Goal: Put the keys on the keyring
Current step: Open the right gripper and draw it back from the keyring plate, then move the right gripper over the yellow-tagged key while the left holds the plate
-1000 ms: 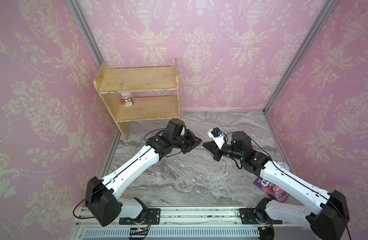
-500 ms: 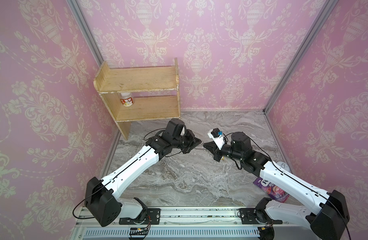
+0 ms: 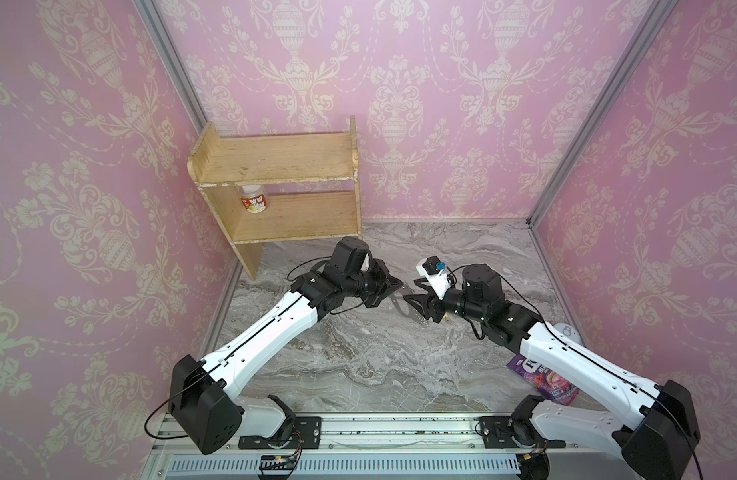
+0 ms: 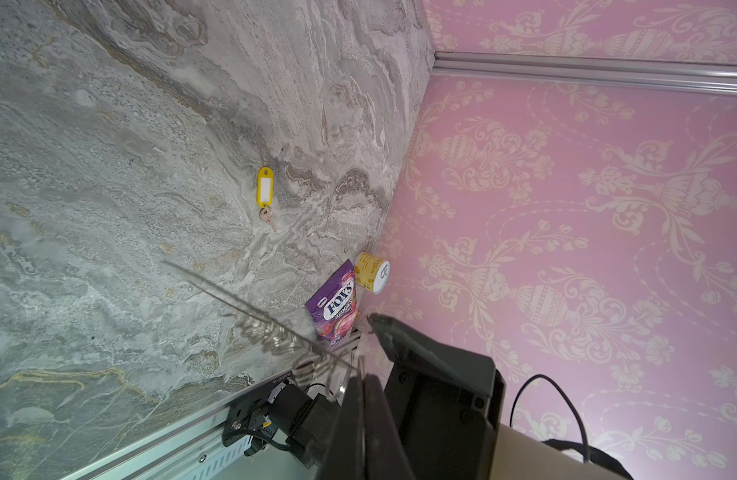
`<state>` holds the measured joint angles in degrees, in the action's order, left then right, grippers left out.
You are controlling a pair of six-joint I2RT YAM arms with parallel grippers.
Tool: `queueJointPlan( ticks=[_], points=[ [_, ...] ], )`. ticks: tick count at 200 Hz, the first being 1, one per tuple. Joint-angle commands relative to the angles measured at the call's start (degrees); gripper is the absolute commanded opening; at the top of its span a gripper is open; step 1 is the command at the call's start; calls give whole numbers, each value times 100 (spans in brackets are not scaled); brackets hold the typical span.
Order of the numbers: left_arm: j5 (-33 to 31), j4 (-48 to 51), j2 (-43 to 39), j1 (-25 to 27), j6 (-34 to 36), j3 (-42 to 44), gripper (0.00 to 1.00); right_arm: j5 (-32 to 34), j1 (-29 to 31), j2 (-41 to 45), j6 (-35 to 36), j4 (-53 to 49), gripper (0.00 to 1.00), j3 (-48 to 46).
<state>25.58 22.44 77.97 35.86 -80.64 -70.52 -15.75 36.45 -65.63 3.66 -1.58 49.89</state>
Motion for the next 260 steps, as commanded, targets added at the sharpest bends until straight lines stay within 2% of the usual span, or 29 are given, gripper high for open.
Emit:
queueJointPlan(
  ticks=[1, 40, 88, 117, 163, 207, 236, 260],
  points=[
    [-19, 110, -152, -113, 147, -33, 0, 212, -56, 255, 29, -161, 68, -134],
    [104, 505, -25, -219, 475, -160, 0, 272, -172, 645, 134, -556, 71, -264],
    [210, 1948, 259, -349, 1231, -663, 0, 495, -327, 746, 267, -1229, 73, -157],
    [237, 2160, 305, -483, 1288, -823, 0, 793, -483, 344, -15, -1631, 73, 39],
    [404, 2164, 318, -698, 1235, -475, 0, 905, -606, -299, -441, -2549, 72, 537],
    [100, 2877, 472, -764, 1785, -939, 0, 1031, -876, -672, -774, -3239, 72, 842],
    [71, 2931, 401, -817, 1703, -801, 0, 956, -1124, -977, -1001, -3479, 70, 933],
    [-220, 3132, 295, -826, 1705, -814, 0, 953, -1218, -1283, -1106, -3623, 69, 1014]
  ],
)
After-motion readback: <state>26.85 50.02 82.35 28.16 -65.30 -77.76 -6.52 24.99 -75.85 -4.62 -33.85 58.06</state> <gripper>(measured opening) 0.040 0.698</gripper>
